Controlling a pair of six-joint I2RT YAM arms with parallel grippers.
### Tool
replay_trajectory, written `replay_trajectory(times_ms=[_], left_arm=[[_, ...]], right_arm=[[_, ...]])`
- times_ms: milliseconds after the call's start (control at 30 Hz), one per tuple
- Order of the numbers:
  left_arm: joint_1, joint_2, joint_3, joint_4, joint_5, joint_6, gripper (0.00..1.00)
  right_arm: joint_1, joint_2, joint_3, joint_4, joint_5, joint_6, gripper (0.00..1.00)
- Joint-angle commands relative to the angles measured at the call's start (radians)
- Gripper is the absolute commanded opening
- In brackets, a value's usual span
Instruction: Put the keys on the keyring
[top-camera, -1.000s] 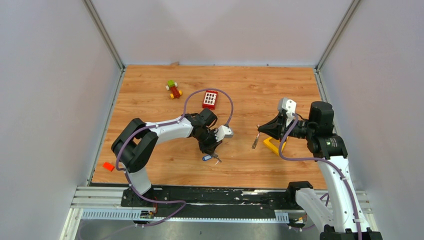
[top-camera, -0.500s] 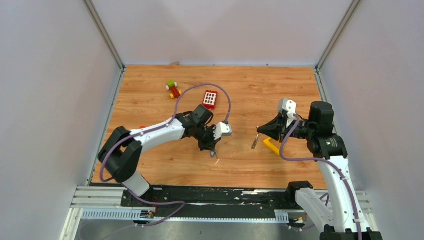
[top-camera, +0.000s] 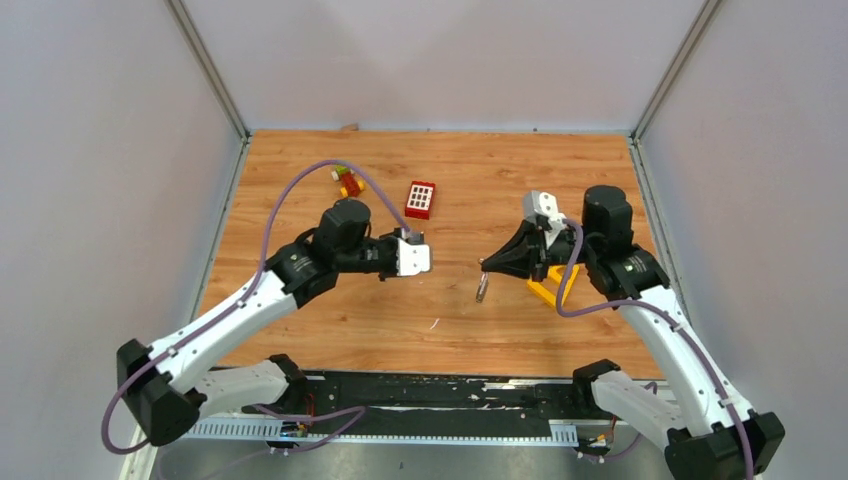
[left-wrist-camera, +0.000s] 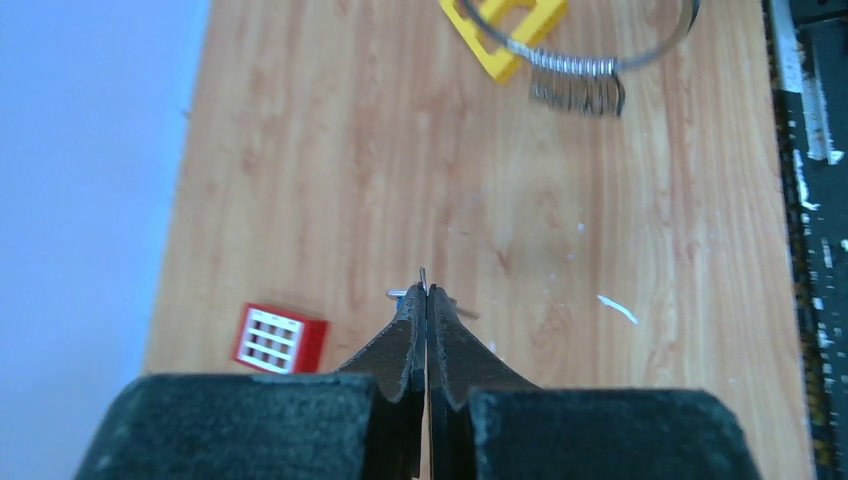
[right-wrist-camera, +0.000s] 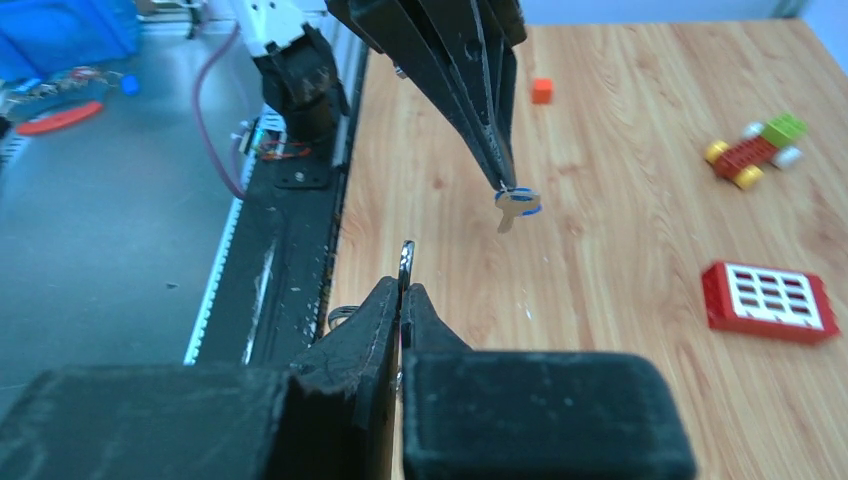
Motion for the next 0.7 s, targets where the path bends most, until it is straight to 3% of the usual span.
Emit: replay_trajectory(times_ms=[0,133,433,667], left_arm=[[-0.018,-0.135,-0.046,0.120,-0.015,0.125,0.00],[-0.024,-0.156,-0.017,0.110,-0.027,0.149,0.00],[-0.083,-0.185,-0.057,0.187,-0.097,0.161,0.00],[-0.099,-0.217,-0.107,0.259,-0.149,0.091,0.00]], right_arm=[[0.085,0.057,0.027,0.260,-0.038,0.182,0.00],[0.141,0.125,0.040,0.336,0.000,0.255,0.00],[0.161,0.253,0.027,0.623,0.065,0.593,0.00],[0.161,0.303,0.022,0.674,0.089,0.678,0.00]])
